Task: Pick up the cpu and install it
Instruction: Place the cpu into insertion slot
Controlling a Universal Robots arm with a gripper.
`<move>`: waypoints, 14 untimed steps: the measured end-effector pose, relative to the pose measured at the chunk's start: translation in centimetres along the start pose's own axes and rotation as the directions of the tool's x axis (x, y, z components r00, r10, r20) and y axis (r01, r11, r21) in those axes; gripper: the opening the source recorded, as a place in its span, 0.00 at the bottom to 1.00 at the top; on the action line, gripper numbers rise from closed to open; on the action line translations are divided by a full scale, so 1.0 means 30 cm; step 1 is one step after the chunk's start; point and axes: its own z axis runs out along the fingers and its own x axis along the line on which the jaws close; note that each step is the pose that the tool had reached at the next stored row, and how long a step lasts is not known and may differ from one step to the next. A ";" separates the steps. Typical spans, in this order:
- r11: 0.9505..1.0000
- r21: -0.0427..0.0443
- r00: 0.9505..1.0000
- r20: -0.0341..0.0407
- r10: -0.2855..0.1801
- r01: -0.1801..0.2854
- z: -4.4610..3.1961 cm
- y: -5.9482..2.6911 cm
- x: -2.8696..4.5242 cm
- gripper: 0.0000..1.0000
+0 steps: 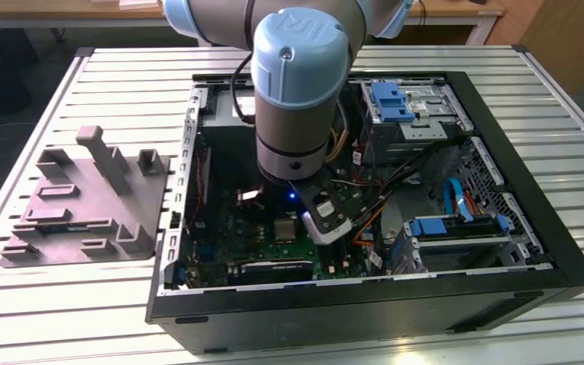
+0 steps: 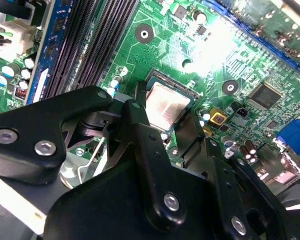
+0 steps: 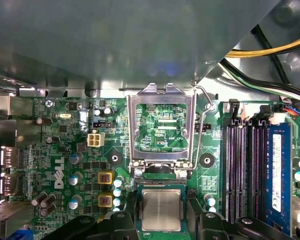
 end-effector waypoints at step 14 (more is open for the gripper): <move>1.000 0.000 1.000 0.000 0.000 0.000 0.010 -0.001 0.006 0.47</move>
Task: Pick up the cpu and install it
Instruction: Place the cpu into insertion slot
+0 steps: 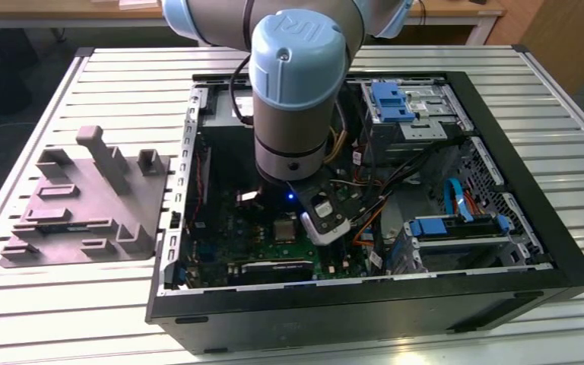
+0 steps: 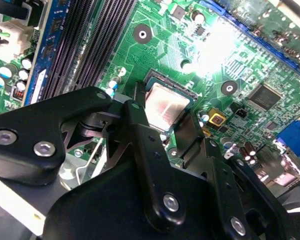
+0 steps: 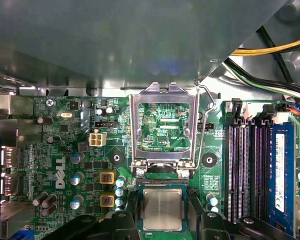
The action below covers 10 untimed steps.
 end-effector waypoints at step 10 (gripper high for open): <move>1.000 -0.001 1.000 0.000 0.000 0.000 0.001 0.000 0.000 0.54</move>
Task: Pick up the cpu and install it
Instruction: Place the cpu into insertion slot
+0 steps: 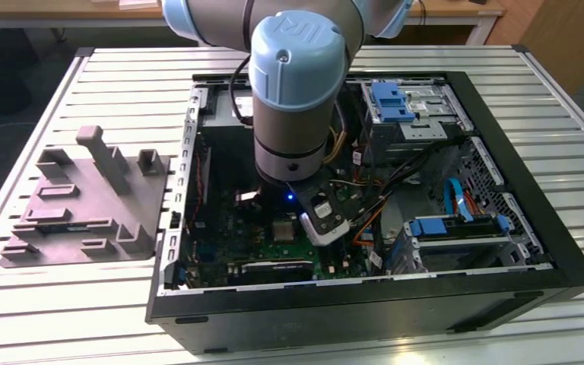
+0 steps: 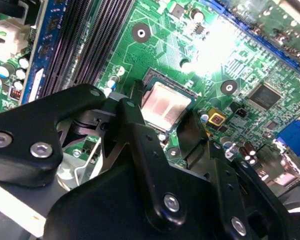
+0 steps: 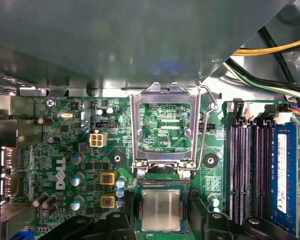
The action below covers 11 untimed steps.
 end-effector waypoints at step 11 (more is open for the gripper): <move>1.000 0.000 1.000 0.000 0.000 0.000 -0.007 0.000 -0.001 0.52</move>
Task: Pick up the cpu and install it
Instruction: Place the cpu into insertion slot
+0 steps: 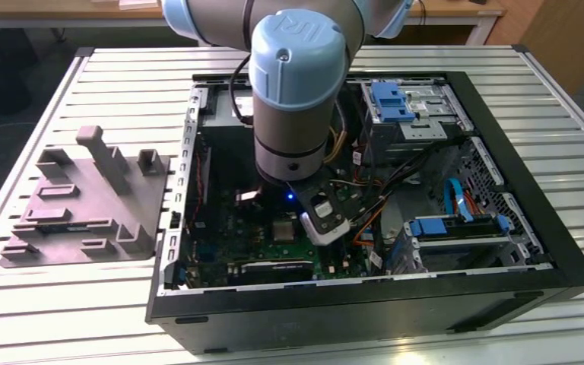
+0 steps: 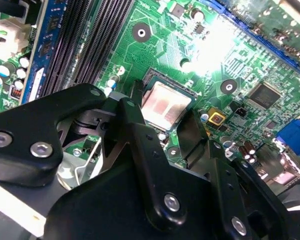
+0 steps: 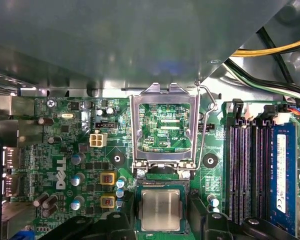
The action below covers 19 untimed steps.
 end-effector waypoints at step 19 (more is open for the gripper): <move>1.000 0.000 1.000 -0.002 0.000 0.000 -0.016 0.001 -0.001 0.55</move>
